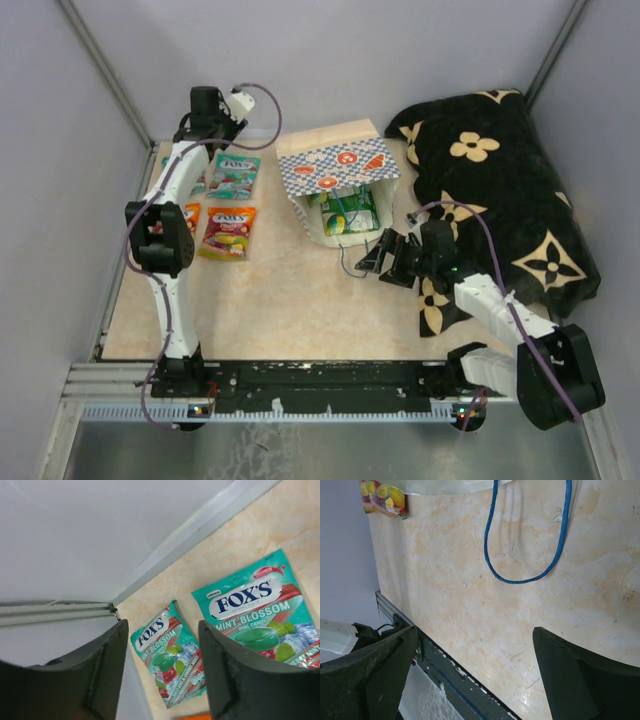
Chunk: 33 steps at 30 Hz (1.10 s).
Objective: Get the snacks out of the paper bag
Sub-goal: Place the snack at the center of the board, then adjust the snack at the center of the board.
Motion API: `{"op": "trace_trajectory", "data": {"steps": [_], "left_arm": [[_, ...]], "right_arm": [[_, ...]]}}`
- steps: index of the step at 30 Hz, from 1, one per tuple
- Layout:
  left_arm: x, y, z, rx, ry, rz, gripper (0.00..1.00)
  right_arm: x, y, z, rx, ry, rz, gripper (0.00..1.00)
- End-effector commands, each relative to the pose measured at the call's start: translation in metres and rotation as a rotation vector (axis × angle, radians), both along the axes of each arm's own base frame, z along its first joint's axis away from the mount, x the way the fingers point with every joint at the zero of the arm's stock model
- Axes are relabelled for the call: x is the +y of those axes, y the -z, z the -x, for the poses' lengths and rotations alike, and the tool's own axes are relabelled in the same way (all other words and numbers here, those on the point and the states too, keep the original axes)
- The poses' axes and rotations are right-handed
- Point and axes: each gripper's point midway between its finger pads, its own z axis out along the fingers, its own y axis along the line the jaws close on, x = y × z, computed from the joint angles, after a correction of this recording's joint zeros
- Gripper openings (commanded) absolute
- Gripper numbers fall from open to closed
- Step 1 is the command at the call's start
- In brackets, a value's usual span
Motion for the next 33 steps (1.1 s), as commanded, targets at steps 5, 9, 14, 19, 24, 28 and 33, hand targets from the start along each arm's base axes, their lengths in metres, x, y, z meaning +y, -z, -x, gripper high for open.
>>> {"op": "trace_trajectory", "data": {"steps": [5, 9, 14, 19, 24, 28, 33], "left_arm": [[-0.040, -0.017, 0.030, 0.021, -0.276, 0.701, 0.00], [-0.051, 0.040, 0.040, 0.148, -0.339, 0.830, 0.00], [-0.046, 0.104, 0.047, 0.280, -0.468, 0.893, 0.00], [-0.034, 0.161, 0.058, 0.387, -0.602, 0.885, 0.00], [-0.032, 0.195, 0.067, 0.465, -0.657, 0.872, 0.00], [-0.031, 0.199, 0.059, 0.463, -0.649, 0.865, 0.00], [-0.021, 0.199, 0.038, 0.436, -0.667, 0.865, 0.00]], "right_arm": [[0.007, -0.003, -0.002, -0.019, -0.027, -0.033, 0.99], [0.004, -0.001, 0.001, -0.019, -0.024, -0.024, 0.99], [0.001, 0.000, 0.004, -0.025, -0.017, -0.018, 0.99], [0.002, 0.002, 0.005, -0.024, -0.016, -0.021, 0.99], [0.002, 0.003, 0.004, -0.021, -0.020, -0.021, 0.99], [0.003, 0.003, 0.004, -0.019, -0.020, -0.022, 0.99], [0.002, 0.003, 0.004, -0.019, -0.016, -0.024, 0.99]]}}
